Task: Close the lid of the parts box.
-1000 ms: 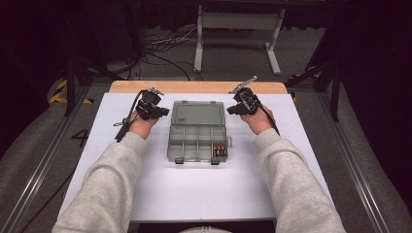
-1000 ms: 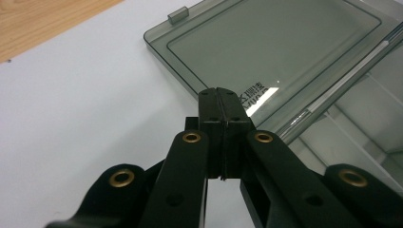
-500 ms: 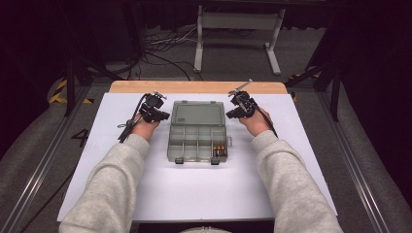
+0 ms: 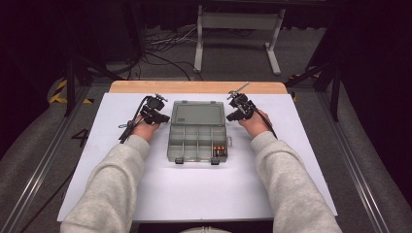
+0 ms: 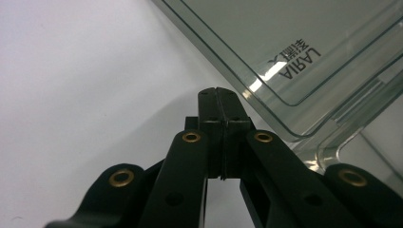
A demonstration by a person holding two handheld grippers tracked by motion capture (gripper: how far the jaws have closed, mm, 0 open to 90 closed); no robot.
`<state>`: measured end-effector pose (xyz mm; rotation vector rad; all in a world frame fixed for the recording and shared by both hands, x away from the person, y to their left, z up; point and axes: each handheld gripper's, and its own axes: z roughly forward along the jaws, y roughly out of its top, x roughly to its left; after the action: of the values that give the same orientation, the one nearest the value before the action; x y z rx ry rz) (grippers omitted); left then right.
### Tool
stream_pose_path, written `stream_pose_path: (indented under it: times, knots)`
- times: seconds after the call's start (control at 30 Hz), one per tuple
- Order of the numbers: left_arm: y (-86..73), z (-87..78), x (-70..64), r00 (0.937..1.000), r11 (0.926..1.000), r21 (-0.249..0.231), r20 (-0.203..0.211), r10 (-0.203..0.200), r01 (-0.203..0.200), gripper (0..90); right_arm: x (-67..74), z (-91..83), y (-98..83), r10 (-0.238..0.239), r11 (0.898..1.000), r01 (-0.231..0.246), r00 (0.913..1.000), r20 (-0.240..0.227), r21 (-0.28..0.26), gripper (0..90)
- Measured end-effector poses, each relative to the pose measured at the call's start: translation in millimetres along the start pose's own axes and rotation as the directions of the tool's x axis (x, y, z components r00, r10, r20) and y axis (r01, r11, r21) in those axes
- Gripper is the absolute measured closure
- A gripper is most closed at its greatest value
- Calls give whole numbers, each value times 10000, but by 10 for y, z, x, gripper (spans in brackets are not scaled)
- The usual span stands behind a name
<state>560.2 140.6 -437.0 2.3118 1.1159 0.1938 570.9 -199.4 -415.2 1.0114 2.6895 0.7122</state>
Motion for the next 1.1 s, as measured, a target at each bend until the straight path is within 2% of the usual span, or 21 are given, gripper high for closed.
stream_pose_path:
  times: [0.47, 0.63, 0.77, 0.93, 1.1]
  knots:
    - [-4, 39, -7, 9999, 9998, 175, 129, 21, -24, 894, -6, 109, -38, -3, 9991, 11, 9998, -186, 433, 900]
    - [-2, 55, -6, 9997, 10000, 41, 258, -12, 11, 894, -9, 126, -36, 139, 9995, -131, 9995, -272, 299, 900]
    - [-2, 61, 8, 9994, 10000, -6, 353, -33, 33, 895, -7, 135, -21, 60, 9995, -51, 9995, -294, 304, 900]
    - [0, 62, 8, 9993, 10000, 15, 356, -80, 79, 895, -23, 138, -28, 169, 9996, -160, 9991, -394, 225, 900]
    - [8, 70, 6, 9996, 10000, -30, 294, 23, -22, 895, -23, 153, -7, 135, 9998, -131, 9996, -267, 152, 900]
